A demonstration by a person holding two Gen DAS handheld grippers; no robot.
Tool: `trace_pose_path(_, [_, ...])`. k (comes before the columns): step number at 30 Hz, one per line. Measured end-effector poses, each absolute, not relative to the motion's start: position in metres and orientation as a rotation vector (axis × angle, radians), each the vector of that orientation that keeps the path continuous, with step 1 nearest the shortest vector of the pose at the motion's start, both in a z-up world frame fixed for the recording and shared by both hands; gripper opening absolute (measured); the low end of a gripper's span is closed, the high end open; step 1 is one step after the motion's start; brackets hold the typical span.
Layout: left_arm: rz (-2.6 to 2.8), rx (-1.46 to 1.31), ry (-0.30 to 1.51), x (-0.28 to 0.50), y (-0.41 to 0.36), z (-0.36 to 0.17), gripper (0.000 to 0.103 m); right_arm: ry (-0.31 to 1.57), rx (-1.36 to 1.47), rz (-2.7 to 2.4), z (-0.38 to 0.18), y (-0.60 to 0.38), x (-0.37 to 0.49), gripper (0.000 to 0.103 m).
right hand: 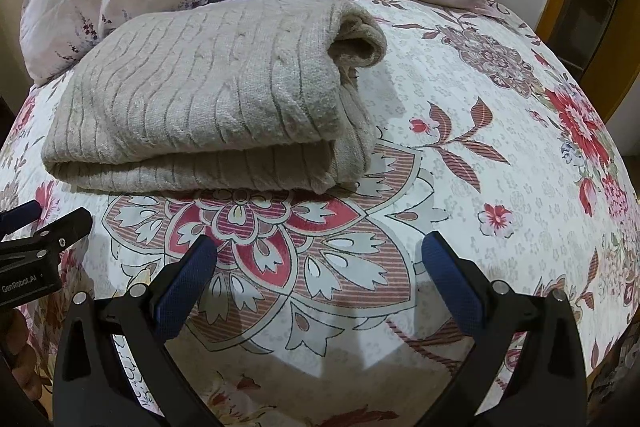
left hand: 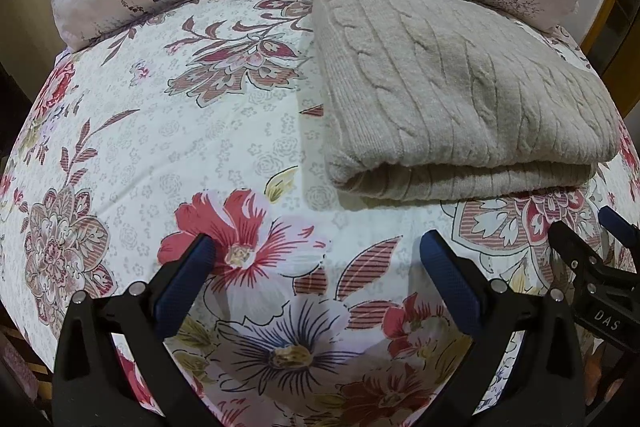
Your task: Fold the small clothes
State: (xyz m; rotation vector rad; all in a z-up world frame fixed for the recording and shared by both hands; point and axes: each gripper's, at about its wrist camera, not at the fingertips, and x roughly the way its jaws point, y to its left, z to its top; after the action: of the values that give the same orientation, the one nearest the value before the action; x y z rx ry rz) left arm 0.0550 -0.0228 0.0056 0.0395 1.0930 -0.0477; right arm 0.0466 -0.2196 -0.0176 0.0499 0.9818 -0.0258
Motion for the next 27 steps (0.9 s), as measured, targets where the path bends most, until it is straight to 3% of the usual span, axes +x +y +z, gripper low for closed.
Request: trace_pose_path(27, [-0.049, 0.04, 1.094, 0.0559, -0.0222, 0.0051, 0.101, 1.002, 0.06, -0.043, -0.0179, -0.2202, 0.0484, 0.102])
